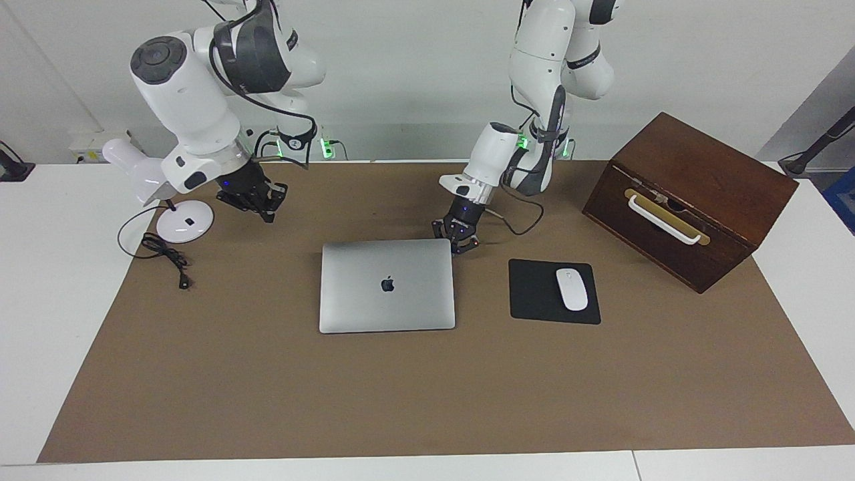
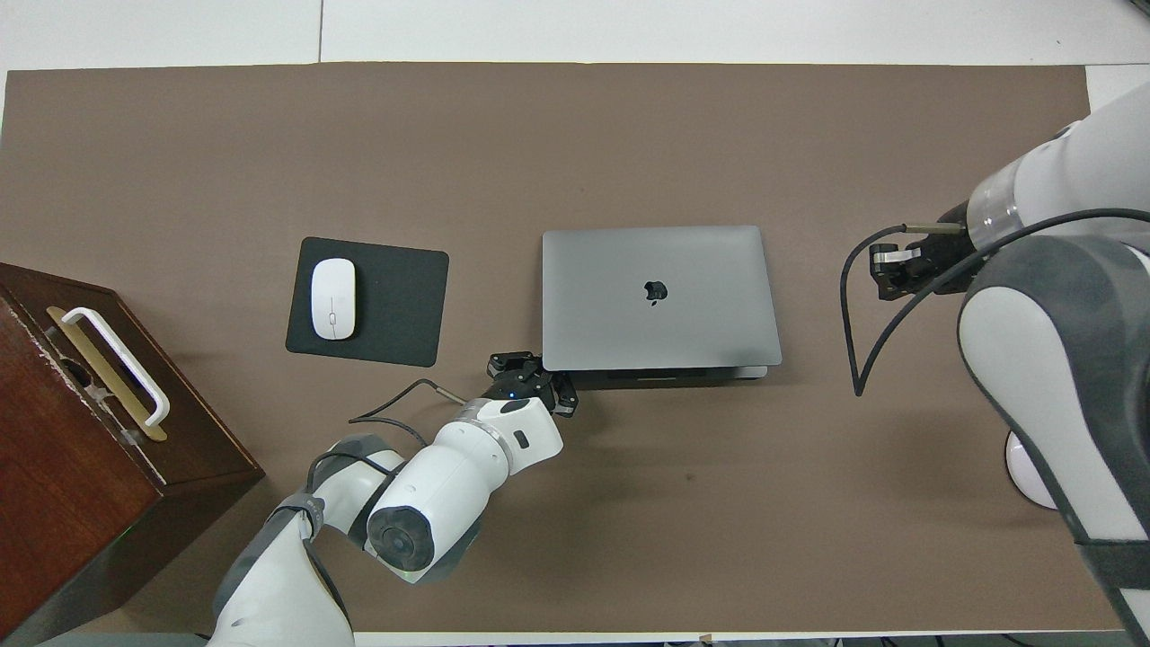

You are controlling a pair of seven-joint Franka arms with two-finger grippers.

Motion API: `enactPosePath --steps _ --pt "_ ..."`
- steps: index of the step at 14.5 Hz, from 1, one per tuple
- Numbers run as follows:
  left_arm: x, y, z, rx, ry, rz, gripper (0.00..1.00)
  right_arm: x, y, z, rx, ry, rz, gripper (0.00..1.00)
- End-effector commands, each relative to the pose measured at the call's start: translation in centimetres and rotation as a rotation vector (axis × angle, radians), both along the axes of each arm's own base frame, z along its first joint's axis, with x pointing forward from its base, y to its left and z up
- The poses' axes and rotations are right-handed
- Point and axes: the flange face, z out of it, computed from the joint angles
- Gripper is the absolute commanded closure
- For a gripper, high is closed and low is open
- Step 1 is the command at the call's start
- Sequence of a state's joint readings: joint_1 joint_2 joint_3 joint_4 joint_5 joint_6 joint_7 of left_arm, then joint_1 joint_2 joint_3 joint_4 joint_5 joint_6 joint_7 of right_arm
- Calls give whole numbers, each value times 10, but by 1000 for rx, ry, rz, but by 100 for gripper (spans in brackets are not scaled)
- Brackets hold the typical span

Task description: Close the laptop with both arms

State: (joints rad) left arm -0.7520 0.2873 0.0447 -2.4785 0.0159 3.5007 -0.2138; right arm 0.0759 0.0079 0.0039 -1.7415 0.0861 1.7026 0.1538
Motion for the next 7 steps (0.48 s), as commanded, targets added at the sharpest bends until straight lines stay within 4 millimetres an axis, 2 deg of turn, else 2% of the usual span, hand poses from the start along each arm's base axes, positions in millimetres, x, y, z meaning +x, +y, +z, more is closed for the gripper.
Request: enactPosePath --steps 1,2,6,7 --pt "-2 20 -14 27 38 27 100 -16 -26 17 -9 -6 37 50" --pt "-4 21 -11 22 38 32 100 -21 -31 23 -13 -2 40 36" --pt "-8 25 1 -5 46 59 100 -39 -56 45 -31 -32 38 0" --pt "-11 25 5 -1 55 60 100 -43 -60 50 -37 -40 50 0"
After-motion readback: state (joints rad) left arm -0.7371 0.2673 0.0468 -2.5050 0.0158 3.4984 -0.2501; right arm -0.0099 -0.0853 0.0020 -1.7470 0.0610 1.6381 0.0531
